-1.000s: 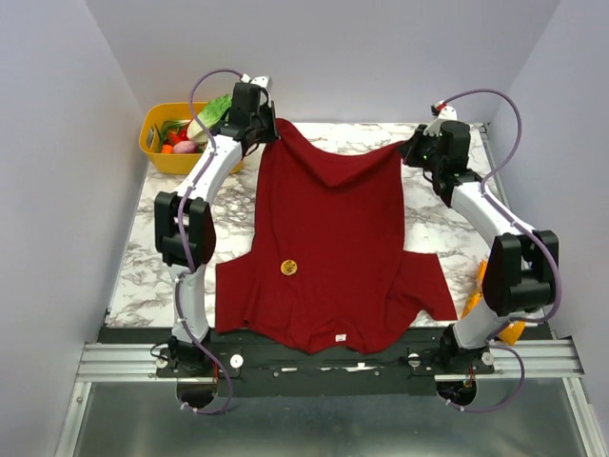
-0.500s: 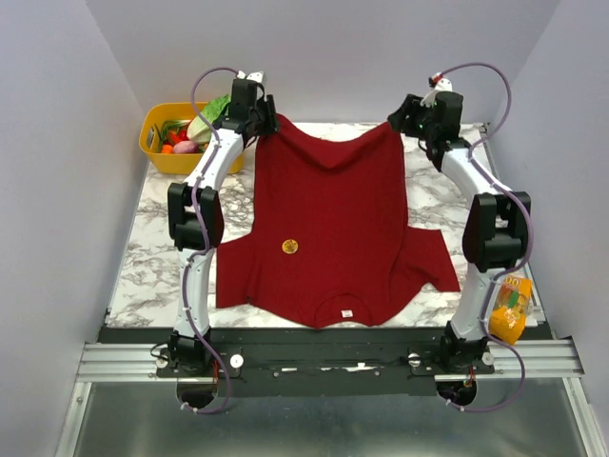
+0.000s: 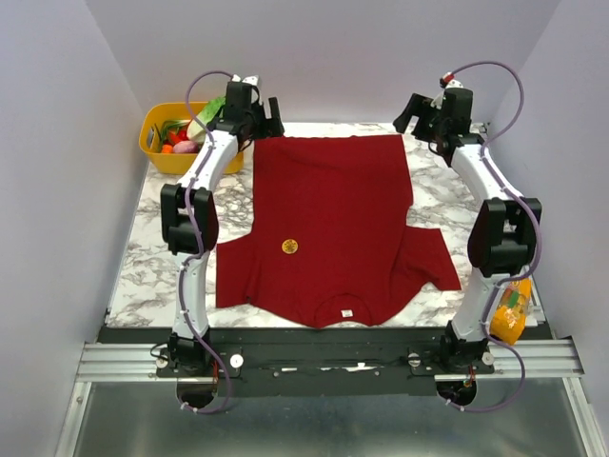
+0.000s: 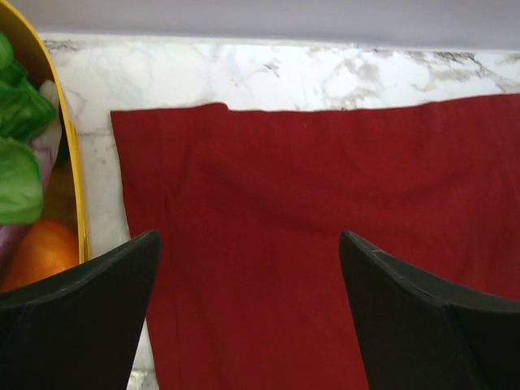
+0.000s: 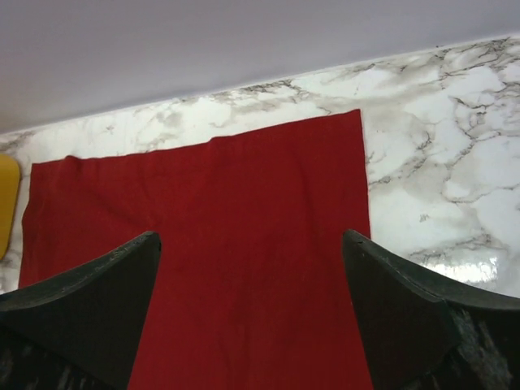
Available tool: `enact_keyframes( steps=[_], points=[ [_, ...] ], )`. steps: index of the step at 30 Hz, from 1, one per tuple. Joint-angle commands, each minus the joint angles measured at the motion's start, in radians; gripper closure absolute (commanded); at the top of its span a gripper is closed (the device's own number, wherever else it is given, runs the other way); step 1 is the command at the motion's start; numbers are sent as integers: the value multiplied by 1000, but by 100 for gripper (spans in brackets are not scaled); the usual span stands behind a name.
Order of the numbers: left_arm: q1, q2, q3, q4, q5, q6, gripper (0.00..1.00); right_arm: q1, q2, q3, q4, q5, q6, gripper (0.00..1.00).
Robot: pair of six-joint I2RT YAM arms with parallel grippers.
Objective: Pin the brooch onto the clothing
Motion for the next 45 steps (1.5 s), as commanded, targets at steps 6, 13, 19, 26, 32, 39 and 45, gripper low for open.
enact_keyframes(
  steps=[6,13,19,26,32,39,45],
  points=[
    [-17,-377,-410,76,34,-26,11,-1,-224,-168,-88,-51,70,0],
    [-23,-657,-807,139,56,-99,33,0,-310,-395,-140,-125,95,0],
    [-23,-794,-1041,124,-40,-149,80,-1,-393,-576,-146,-61,131,0],
    [1,-865,-1271,58,-225,-238,100,-3,-428,-651,-243,9,219,2],
    [59,-810,-1372,70,-179,-269,100,-1,-417,-698,-310,50,256,17],
    [93,-739,-1371,49,-208,-267,100,-1,-377,-694,-376,114,279,25],
    [101,-696,-1323,-22,-343,-249,100,-1,-391,-716,-407,179,311,30]
  ],
)
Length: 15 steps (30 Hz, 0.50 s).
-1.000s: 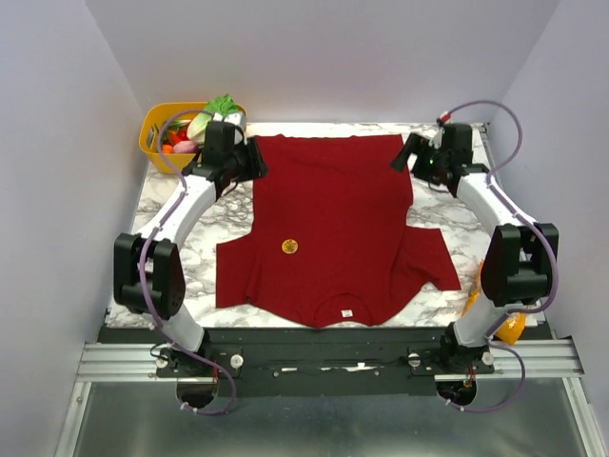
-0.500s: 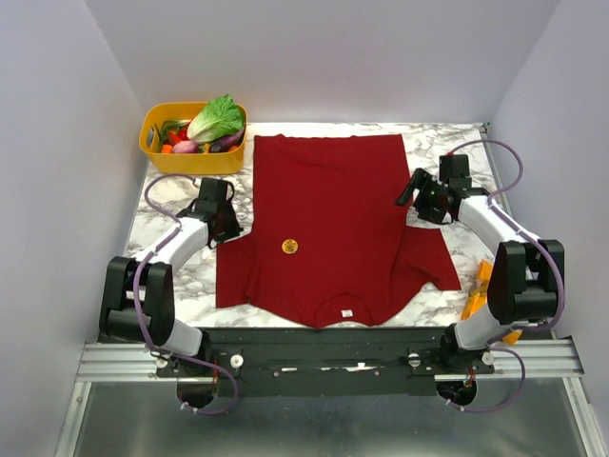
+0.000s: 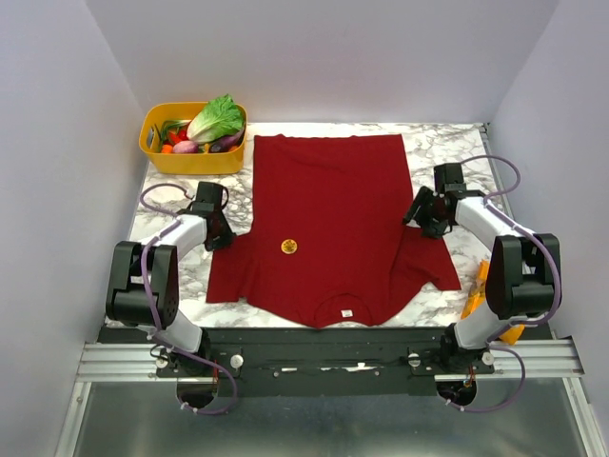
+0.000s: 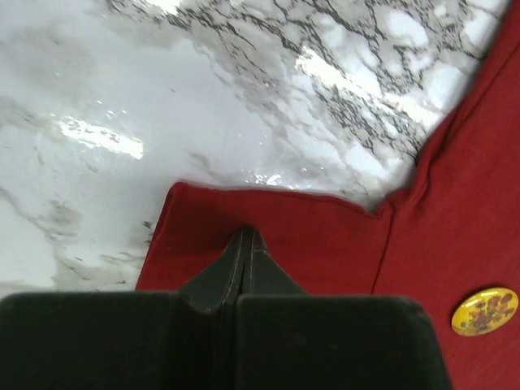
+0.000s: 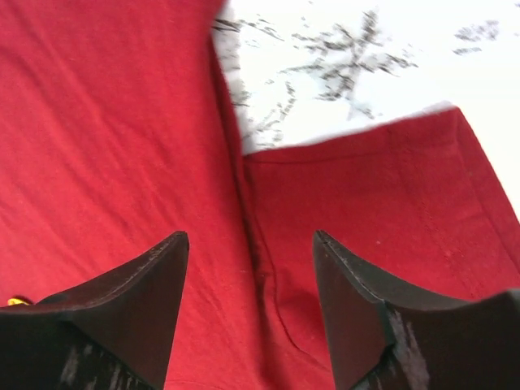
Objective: Pin the brooch onto the clothing
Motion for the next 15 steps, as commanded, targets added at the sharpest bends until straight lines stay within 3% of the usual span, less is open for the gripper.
enact_keyframes(
  steps=[1,11,15],
  points=[
    [15,63,21,-94,-179,14,100,-3,-3,-27,-57,94,37,30],
    [15,95,118,-162,-370,25,100,-2,35,-19,-69,79,42,31],
    [15,100,164,-173,-405,46,100,-2,55,-16,-75,70,42,53]
  ],
)
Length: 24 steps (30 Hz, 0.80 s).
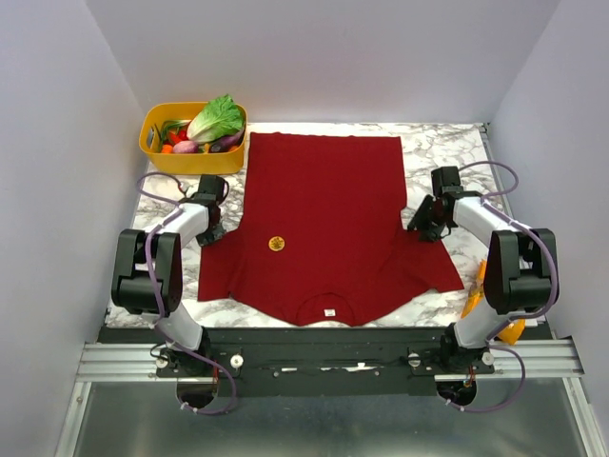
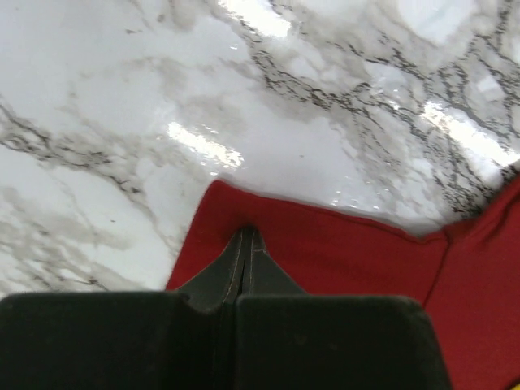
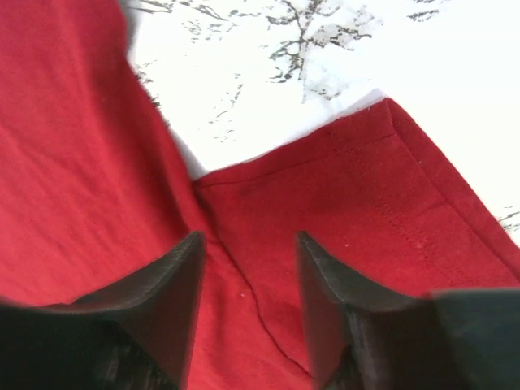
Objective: Pin the brooch onto the clothing
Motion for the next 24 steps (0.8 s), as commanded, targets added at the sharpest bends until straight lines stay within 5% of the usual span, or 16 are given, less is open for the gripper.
enact_keyframes(
  steps=[1,2,4,14,24],
  points=[
    [10,10,60,-55,-127,33,100,-2,35,-2,-38,19,13,73],
    [9,5,70,-50,-119,40,100,-2,38,-2,-41,19,11,89],
    [-3,-28,73,-40,-117,41,100,-2,51,0,-46,-14,11,99],
    [-31,-184,-60,-12,10,-14,100,-2,63,-12,-64,-11,11,100],
    [-33,-38,-76,-24,4,-32,100,-2,84,7,-99,34,11,99]
  ],
)
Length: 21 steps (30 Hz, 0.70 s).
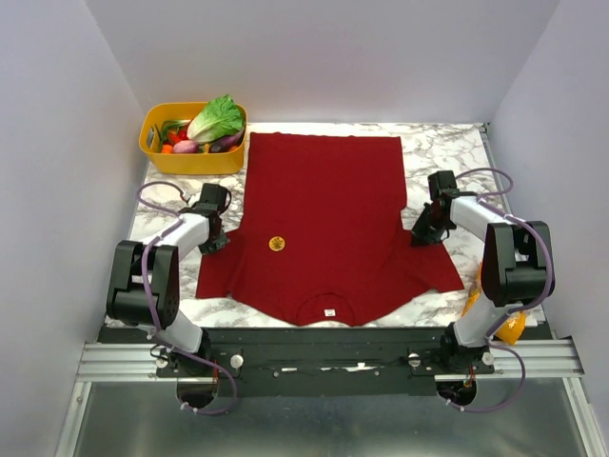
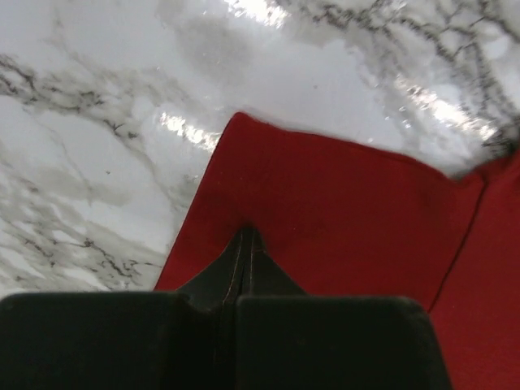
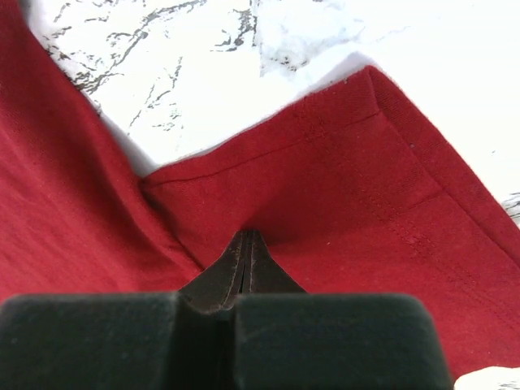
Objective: Pin the brooch onto the clothing
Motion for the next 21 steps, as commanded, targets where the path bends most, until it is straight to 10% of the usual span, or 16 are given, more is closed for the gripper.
enact_keyframes(
  steps=[1,21],
  points=[
    [-4,66,26,-17,-19,-15,100,-2,20,10,-48,44,2,100],
    [-7,268,211,-211,-341,-18,100,-5,52,44,-93,96,8,100]
  ],
)
